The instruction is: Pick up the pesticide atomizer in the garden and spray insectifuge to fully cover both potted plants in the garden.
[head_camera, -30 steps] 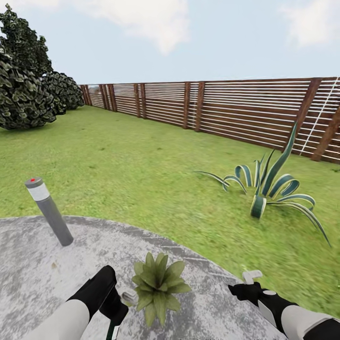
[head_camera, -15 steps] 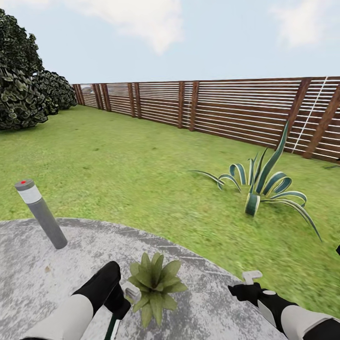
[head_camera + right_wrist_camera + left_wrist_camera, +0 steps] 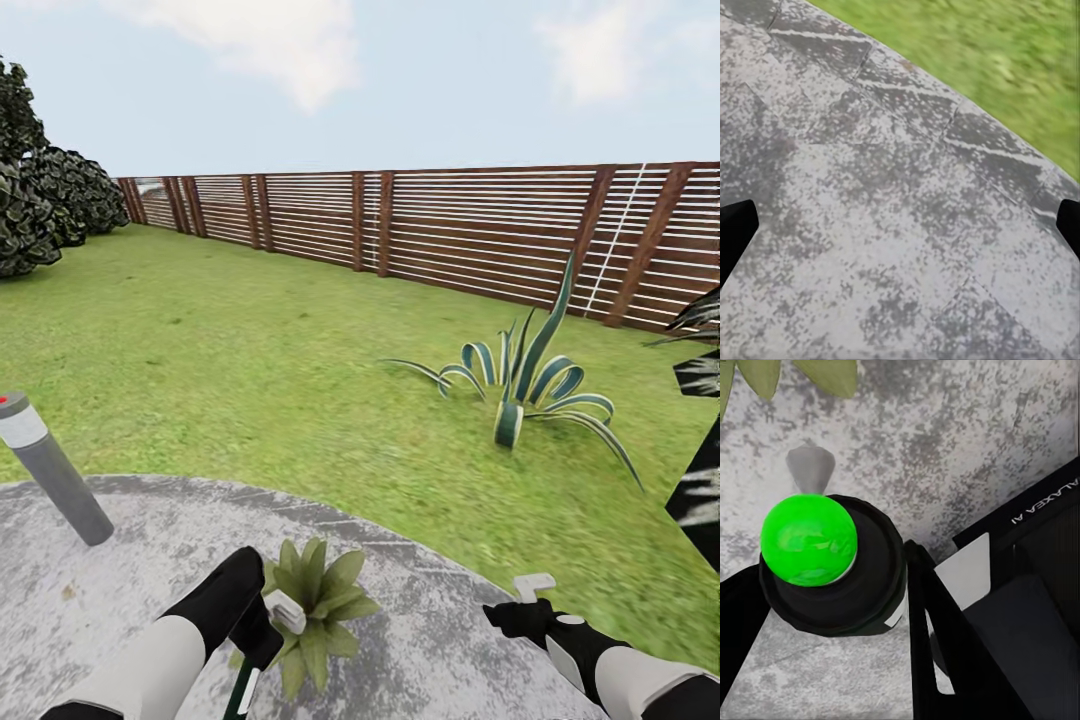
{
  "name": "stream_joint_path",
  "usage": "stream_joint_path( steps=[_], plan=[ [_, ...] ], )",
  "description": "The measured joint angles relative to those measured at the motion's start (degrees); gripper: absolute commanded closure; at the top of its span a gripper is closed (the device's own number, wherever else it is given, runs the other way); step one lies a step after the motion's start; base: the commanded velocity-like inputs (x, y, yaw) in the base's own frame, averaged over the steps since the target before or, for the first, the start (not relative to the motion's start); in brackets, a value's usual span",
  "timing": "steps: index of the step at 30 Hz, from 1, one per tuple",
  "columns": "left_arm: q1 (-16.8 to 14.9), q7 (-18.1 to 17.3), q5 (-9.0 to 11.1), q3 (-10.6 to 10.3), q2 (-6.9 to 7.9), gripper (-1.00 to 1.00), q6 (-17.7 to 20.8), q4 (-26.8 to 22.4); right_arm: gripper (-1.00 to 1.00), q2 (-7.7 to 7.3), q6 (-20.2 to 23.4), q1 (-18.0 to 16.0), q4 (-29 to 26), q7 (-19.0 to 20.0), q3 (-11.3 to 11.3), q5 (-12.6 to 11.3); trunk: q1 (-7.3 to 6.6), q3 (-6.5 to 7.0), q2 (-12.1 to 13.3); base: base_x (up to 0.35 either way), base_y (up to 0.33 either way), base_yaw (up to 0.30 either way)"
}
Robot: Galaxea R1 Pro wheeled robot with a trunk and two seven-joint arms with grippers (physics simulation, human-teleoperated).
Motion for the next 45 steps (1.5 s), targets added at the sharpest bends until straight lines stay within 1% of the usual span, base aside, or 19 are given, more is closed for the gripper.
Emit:
stream_joint_path(
  steps=[3,5,7,9,10,13,24,26,28,29,30,31,34,40,45],
  plan=[
    [0.0,-0.16,0.09,-0.01,-0.02,1.0,0.0,0.06,-1.0,0.0,0.01,0.0,-0.01,0.0,0.01,0.03,0.0,0.0,0.0,0.0,0.0,-0.017],
    [0.0,-1.33,0.19,-0.01,-0.02,1.0,0.03,0.08,-1.0,0.0,0.0,0.0,-0.01,0.0,0.02,0.01,0.0,0.0,0.0,0.0,0.0,-0.004],
    [0.01,-4.26,0.24,0.03,0.03,1.0,0.04,0.08,-1.0,0.0,0.01,-0.02,0.01,0.0,0.0,0.05,0.0,0.0,0.0,0.0,0.0,-0.04],
    [-0.01,-8.79,0.1,0.03,0.05,1.0,-0.1,0.09,-1.0,-0.01,0.0,0.0,0.05,0.0,0.03,0.0,0.0,0.0,0.0,0.0,0.0,-0.202],
    [-0.01,-9.87,-0.06,0.02,0.09,1.0,-0.19,0.06,-1.0,-0.01,0.0,0.01,0.06,0.0,0.04,0.04,0.0,0.0,0.0,0.0,0.0,-0.257],
    [-0.01,-10.81,-0.24,0.01,0.18,1.0,-0.26,0.03,-1.0,-0.01,0.0,0.01,0.07,0.0,0.04,0.03,0.0,0.0,0.0,0.0,0.0,-0.285],
    [-0.01,-10.92,-0.29,0.02,0.42,1.0,-0.28,0.03,-1.0,-0.01,0.0,0.0,0.05,-0.02,0.04,0.04,0.0,0.0,0.0,0.0,0.0,-0.296],
    [-0.01,-10.92,-0.6,-0.01,0.47,1.0,-0.29,0.04,-1.0,-0.01,0.0,0.01,0.06,-0.01,0.04,0.07,0.0,0.0,0.0,0.0,0.0,-0.274],
    [-0.01,-10.91,-1.8,-0.14,0.49,1.0,-0.31,0.07,-1.0,-0.01,0.0,0.01,0.07,-0.02,0.05,0.06,0.0,0.0,0.0,0.0,0.0,-0.137],
    [0.0,-10.91,-3.09,-0.2,0.51,1.0,-0.33,0.08,-1.0,0.0,0.01,0.0,0.07,-0.01,0.05,0.06,0.0,0.0,0.0,0.0,0.0,-0.059],
    [0.0,-10.91,-3.78,-0.21,0.51,1.0,-0.29,0.08,-1.0,0.0,0.01,0.0,0.07,-0.03,0.05,0.06,0.0,0.0,0.0,0.0,0.0,-0.008],
    [0.0,-10.98,-5.06,-0.31,0.45,1.0,-0.3,0.09,-1.0,0.0,-0.01,0.0,0.03,-0.02,0.05,0.07,0.0,0.0,0.0,0.0,0.0,-0.004],
    [0.0,-11.03,-5.14,-0.32,0.43,1.0,-0.23,0.09,-1.0,0.0,0.01,0.0,0.04,-0.08,0.05,0.08,0.0,0.0,0.0,0.059,0.0,-0.001],
    [0.0,-11.17,-5.12,-0.32,0.37,1.0,-0.17,0.12,-1.0,0.02,0.01,0.0,0.07,-0.09,0.05,0.07,-0.02,0.0,0.0,0.24,0.0,0.0],
    [0.0,-11.15,-5.18,-0.32,0.48,1.0,-0.16,0.15,-1.0,0.03,0.01,0.0,0.07,-0.1,0.07,0.08,0.0,0.0,0.0,0.041,0.0,0.0]
  ],
)
